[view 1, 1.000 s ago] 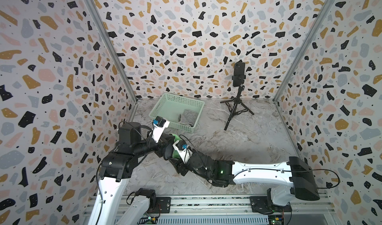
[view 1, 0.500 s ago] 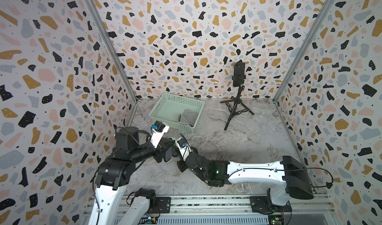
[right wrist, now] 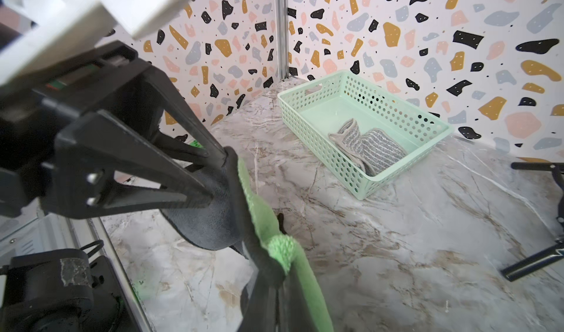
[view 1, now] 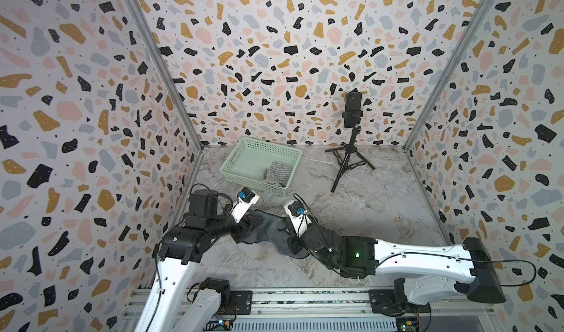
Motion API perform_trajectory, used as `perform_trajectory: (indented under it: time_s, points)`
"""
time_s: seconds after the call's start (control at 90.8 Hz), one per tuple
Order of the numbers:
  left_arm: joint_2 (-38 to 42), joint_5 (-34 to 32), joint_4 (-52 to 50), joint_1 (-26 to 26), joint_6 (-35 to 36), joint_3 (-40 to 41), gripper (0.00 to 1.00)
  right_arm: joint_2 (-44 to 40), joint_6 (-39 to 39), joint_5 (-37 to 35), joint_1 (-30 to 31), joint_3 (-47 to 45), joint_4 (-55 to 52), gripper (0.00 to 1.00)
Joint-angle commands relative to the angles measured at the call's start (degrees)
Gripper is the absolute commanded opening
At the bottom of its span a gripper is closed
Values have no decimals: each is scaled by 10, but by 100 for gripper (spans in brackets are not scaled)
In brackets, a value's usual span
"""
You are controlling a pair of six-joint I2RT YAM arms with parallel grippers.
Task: Fold the square dishcloth
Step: Place the cleaning item at the center of the board.
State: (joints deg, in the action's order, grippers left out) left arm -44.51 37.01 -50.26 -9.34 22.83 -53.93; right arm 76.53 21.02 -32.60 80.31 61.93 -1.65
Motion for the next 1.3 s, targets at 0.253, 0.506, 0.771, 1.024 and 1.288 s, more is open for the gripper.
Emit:
perform_trajectory:
  time_s: [0.253,0.506,0.771,1.024,1.288]
  points:
    - [11,-50,44,-44,88,91,48,-33,-4,-28,-3,59,-112,0]
    - [36,47,-66,-44,244,95,81,-37,8,-32,-9,50,-127,0]
    - [51,154,-58,-67,263,131,82,-35,50,-54,-16,60,-132,0]
    - [57,146,142,-108,131,175,77,9,122,-46,-70,128,-173,0]
    - [-35,-158,406,-287,40,244,81,69,130,-2,-140,164,-199,0]
